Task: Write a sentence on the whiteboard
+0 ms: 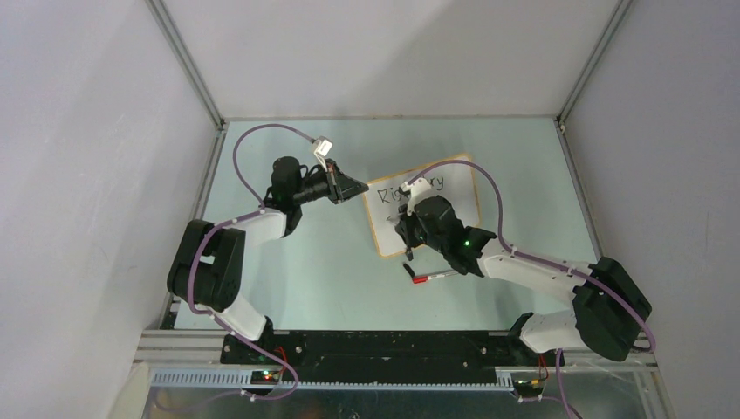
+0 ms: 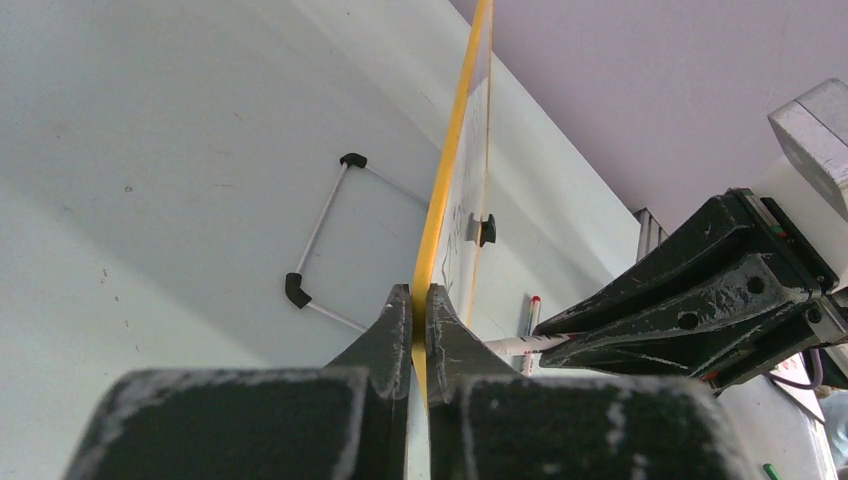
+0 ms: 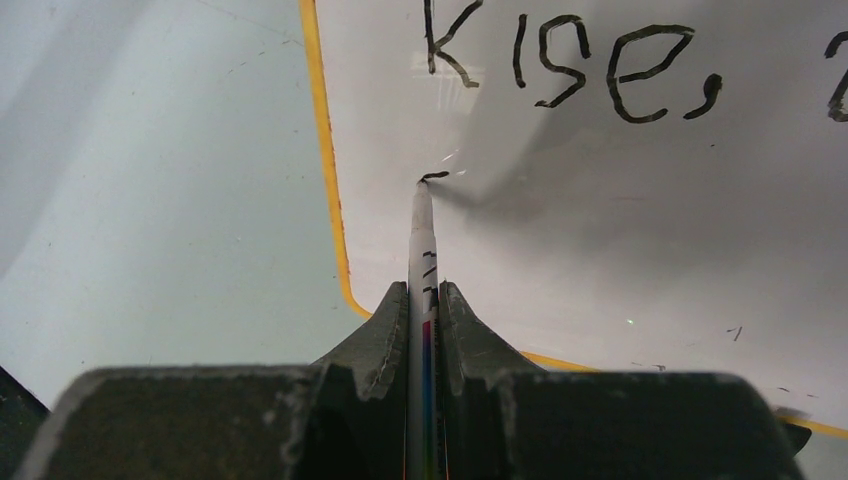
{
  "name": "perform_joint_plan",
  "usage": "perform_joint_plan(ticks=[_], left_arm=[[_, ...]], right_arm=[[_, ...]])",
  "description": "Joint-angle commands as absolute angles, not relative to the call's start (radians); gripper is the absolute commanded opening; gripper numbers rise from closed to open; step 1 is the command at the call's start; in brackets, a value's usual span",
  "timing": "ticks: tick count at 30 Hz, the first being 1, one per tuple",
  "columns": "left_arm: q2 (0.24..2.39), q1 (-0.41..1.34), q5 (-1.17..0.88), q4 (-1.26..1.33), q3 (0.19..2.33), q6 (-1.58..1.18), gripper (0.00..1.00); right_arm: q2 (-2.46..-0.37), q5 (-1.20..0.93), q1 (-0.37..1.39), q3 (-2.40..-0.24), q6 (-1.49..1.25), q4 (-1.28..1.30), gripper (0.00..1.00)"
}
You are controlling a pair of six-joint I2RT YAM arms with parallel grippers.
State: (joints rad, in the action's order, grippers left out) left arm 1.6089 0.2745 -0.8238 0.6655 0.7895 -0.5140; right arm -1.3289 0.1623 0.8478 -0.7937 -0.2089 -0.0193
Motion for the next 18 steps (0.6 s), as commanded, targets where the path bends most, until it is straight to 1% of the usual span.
perform_joint_plan(ticks=[1,18], left_arm=[[1.582,0.281,-0.825,0.643,0.822,-0.481,0.02],[1.580,0.281,-0.826,0.640,0.822,-0.480,0.02]], right_arm=[[-1.340,0.151,0.852,-0.836,-0.204,-0.016,0.00],[-1.326,0.196,0.852,-0.836,-0.199,0.031,0.00]])
